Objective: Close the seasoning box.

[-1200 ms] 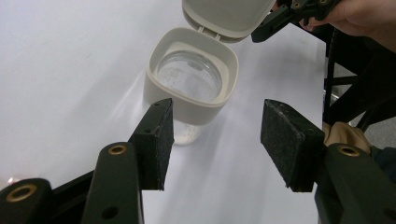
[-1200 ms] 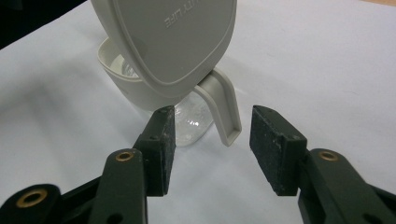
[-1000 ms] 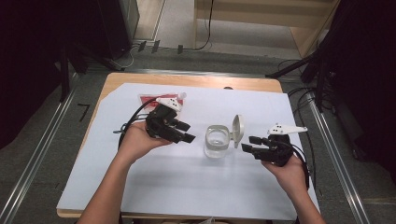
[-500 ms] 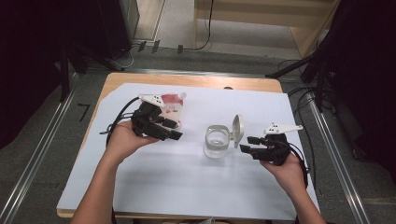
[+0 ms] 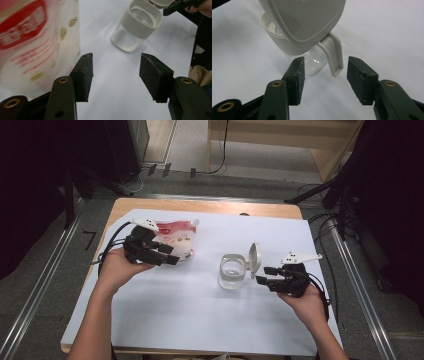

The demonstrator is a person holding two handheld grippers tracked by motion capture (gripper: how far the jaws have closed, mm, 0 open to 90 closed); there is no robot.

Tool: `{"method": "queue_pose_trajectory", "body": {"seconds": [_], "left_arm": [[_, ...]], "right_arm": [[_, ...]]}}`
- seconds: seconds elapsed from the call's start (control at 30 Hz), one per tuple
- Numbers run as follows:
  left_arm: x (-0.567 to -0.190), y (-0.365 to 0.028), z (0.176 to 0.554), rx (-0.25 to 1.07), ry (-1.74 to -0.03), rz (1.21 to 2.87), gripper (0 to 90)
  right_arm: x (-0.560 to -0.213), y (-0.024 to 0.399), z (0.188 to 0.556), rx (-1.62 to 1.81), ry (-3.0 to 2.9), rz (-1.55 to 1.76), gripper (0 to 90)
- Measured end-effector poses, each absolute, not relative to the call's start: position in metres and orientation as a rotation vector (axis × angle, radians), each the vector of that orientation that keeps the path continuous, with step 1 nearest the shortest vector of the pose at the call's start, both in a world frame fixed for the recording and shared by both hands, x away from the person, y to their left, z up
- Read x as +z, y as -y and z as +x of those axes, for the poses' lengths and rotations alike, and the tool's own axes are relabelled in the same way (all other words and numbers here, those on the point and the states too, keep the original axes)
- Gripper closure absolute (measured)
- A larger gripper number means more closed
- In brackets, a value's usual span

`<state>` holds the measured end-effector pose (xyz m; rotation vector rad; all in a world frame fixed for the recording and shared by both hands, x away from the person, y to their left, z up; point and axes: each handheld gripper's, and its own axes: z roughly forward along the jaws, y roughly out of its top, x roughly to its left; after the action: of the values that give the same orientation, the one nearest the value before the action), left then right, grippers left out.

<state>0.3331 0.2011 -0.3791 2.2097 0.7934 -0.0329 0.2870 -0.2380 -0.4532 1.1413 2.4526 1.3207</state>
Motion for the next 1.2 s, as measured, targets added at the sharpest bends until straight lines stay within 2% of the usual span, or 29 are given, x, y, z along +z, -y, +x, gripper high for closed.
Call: {"method": "queue_pose_trajectory", "body": {"seconds": [0.67,0.87,1.2], "left_arm": [[-0.376,-0.26,0.343,0.075,-0.974,2.114,46.1],[-0.379,-0.249,0.354,0.093,-0.959,2.136,41.5],[-0.386,-0.232,0.371,0.065,-0.931,2.124,43.9]], "right_arm": [[-0.455,0.235,0.286,1.309,-2.466,1.122,48.4],[-0.455,0.235,0.283,1.306,-2.466,1.12,48.3],[-0.456,0.24,0.275,1.297,-2.454,1.15,48.1]]}}
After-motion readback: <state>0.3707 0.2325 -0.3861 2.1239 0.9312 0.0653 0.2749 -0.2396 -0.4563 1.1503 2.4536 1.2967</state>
